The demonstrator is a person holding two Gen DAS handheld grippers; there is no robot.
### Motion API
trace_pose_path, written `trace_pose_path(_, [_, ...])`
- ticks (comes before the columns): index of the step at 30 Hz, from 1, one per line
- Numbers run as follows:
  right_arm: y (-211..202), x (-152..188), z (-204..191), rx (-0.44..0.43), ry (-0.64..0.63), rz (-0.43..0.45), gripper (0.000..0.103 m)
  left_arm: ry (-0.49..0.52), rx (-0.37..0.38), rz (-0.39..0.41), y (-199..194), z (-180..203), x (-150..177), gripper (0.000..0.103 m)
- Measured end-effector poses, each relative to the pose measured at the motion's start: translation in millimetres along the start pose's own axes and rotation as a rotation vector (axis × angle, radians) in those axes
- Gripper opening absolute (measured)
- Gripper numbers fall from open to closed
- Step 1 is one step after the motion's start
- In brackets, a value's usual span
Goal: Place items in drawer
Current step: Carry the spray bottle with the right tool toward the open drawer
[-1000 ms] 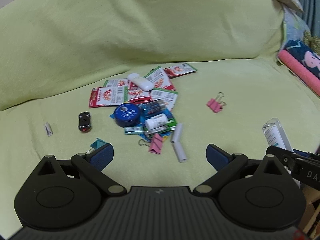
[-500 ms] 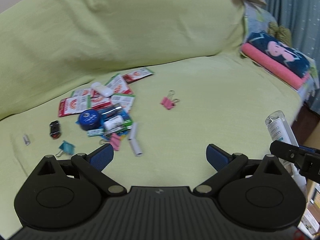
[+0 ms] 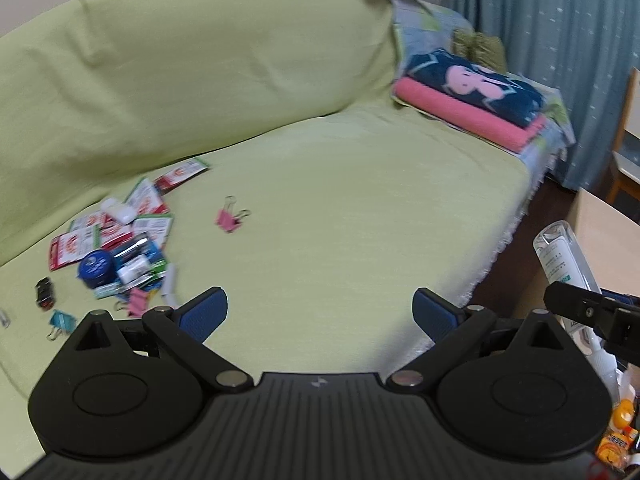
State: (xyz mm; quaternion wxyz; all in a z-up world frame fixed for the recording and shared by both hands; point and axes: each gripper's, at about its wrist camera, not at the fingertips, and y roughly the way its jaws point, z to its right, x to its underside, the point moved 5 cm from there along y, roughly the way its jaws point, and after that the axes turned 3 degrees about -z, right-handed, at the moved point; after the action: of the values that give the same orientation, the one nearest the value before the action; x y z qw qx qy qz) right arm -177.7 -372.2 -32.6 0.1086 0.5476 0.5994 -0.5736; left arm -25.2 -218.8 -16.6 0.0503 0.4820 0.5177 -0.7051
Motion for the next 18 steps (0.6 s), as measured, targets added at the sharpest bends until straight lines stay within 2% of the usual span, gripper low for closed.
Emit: trace_pose_path(18, [-60, 26, 132, 0.192, 0.176, 0.036, 0.028, 0.208, 0.112, -0.005, -4, 123, 8, 0.100])
